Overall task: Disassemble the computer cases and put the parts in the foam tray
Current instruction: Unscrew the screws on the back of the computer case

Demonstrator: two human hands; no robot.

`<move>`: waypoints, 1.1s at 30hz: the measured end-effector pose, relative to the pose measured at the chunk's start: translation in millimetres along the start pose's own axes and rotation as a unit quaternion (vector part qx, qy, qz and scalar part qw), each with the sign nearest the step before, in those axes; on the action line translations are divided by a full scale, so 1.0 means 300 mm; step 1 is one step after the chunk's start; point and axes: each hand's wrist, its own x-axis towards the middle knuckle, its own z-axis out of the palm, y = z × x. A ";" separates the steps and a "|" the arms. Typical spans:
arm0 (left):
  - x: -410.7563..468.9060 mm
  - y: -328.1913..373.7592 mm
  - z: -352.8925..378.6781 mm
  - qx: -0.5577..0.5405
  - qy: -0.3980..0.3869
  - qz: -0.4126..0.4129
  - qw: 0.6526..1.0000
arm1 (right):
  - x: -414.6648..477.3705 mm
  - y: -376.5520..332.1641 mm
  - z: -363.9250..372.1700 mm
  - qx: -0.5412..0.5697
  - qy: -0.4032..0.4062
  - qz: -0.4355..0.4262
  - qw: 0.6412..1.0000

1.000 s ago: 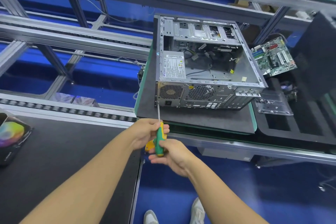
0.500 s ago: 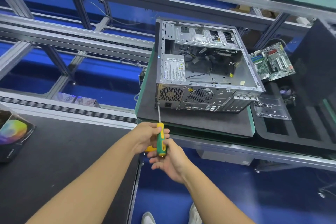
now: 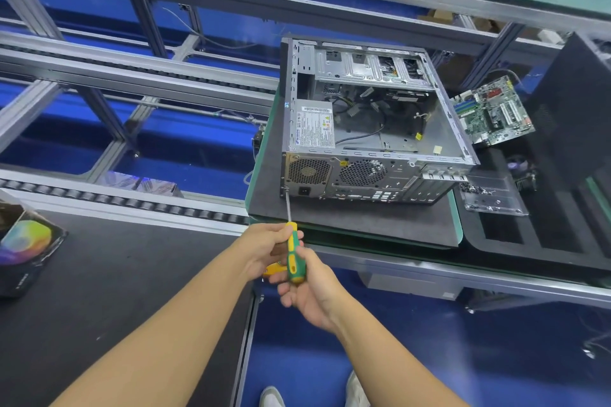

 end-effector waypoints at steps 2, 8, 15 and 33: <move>0.003 -0.003 0.002 0.014 -0.003 -0.004 1.000 | 0.001 -0.002 -0.007 0.030 0.002 -0.004 1.000; -0.012 0.010 0.029 0.067 0.013 -0.004 0.998 | 0.002 0.000 0.007 -0.050 0.033 -0.064 0.996; 0.007 -0.003 -0.002 -0.012 0.024 -0.014 1.000 | 0.002 -0.022 0.002 0.017 -0.013 0.014 1.000; 0.020 -0.014 -0.010 0.012 0.002 -0.014 1.000 | -0.003 0.007 0.024 0.079 -0.003 0.010 0.997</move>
